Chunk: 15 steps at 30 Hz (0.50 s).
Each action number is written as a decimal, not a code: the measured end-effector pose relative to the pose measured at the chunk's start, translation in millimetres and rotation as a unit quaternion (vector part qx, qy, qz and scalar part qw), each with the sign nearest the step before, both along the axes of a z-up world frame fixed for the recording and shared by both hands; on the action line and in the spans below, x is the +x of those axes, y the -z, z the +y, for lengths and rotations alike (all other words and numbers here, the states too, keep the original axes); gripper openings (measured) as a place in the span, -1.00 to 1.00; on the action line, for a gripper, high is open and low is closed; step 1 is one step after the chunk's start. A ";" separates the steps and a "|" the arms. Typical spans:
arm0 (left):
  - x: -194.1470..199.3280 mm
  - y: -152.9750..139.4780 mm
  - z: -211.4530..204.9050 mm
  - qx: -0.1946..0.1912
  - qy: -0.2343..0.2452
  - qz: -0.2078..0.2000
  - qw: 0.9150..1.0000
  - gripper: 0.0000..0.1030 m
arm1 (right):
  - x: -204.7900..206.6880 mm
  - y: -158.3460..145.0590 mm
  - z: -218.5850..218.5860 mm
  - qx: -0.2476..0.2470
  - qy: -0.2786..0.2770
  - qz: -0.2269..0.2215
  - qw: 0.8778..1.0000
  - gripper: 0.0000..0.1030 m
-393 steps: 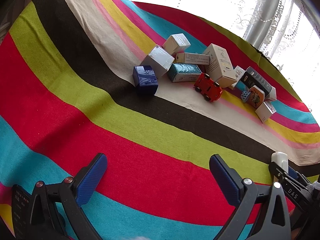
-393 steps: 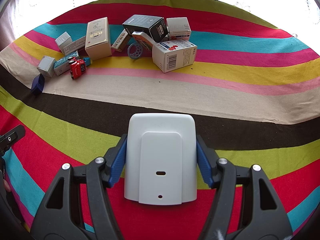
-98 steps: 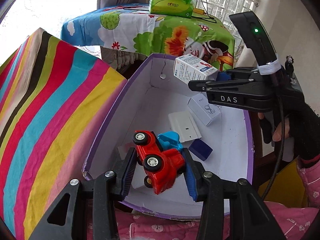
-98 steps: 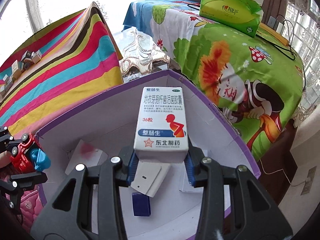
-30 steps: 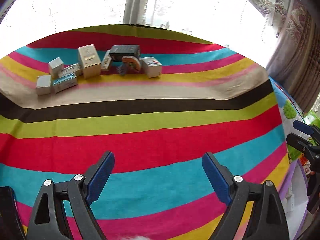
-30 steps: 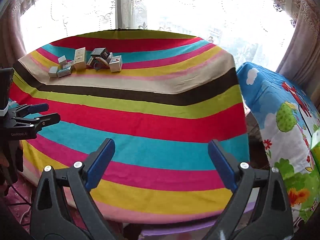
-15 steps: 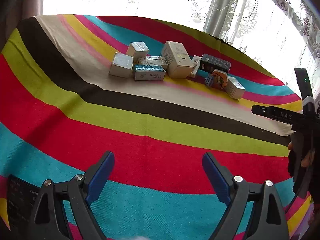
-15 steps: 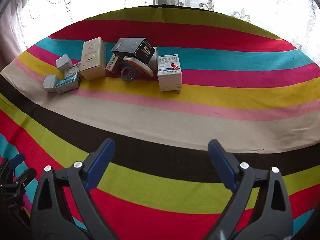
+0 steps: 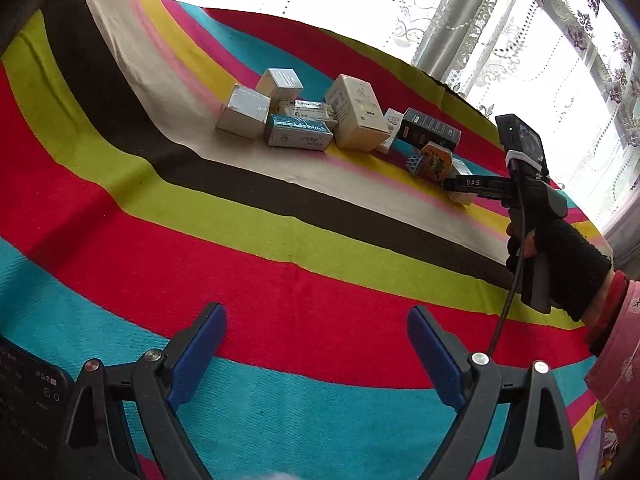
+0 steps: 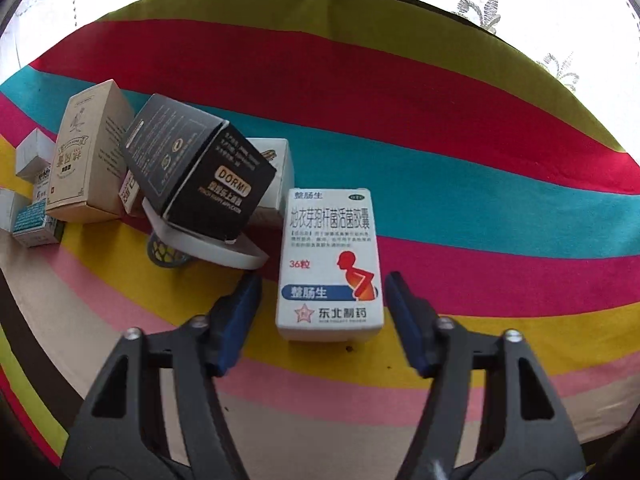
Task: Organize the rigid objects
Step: 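Hold the medicine box in right while left moves toward the white plastic stand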
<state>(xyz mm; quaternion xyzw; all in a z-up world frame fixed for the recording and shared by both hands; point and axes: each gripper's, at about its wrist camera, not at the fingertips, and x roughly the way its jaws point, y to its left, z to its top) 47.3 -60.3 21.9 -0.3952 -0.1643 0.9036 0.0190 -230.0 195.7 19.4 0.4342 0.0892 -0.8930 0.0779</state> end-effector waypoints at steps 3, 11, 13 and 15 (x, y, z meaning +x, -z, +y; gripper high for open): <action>0.3 -0.3 1.8 -0.002 0.002 -0.001 1.000 0.83 | 35.2 -17.6 -17.4 -0.046 -0.097 0.003 0.994 -0.15; 2.3 -1.2 2.2 0.003 0.002 0.000 1.000 0.84 | 123.2 -55.3 -10.1 -0.042 -0.166 0.030 0.985 -0.15; 2.5 -1.1 2.3 0.003 0.002 0.000 1.000 0.85 | 133.9 -54.6 9.1 -0.054 -0.138 0.026 0.989 -0.15; 2.4 -1.0 2.4 0.003 0.002 0.000 1.000 0.85 | 151.4 -54.6 23.7 -0.055 -0.118 0.028 0.991 -0.15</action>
